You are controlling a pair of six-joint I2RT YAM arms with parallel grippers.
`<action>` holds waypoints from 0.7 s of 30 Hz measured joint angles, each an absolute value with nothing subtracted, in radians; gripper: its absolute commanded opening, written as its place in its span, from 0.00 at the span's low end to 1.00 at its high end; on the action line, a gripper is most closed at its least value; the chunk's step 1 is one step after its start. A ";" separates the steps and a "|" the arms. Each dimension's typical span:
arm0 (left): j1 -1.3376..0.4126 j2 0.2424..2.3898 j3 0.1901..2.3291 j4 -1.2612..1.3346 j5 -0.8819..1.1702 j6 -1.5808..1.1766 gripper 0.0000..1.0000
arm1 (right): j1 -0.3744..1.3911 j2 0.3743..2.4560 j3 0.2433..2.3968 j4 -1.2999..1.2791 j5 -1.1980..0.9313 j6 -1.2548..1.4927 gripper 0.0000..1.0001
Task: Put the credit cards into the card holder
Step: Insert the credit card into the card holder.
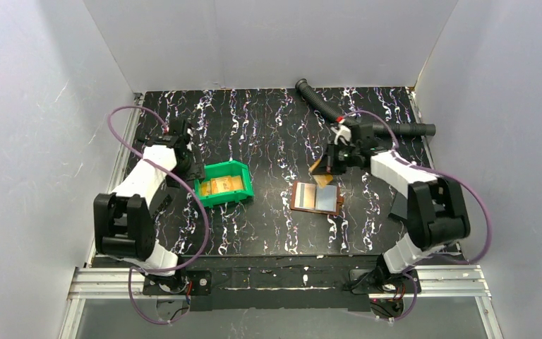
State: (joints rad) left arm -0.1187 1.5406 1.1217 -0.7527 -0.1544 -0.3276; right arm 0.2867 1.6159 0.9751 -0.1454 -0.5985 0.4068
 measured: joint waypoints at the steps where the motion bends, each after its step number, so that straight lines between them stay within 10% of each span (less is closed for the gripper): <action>1: -0.117 1.512 1.137 -0.768 -0.155 -0.326 0.69 | 0.262 1.581 0.957 -0.184 -0.571 0.377 0.01; 12: -0.450 1.274 1.212 -0.600 0.045 -0.534 0.63 | 0.186 1.495 0.747 -0.183 -0.552 0.274 0.01; 21: -0.789 1.675 1.204 -0.226 0.133 -0.737 0.36 | 0.186 1.542 0.722 -0.071 -0.641 0.290 0.06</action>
State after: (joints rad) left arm -0.7885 1.6746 1.2043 -0.2263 0.1332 -0.7367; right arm 0.1856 1.5418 0.7215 -0.0709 -0.6406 0.2904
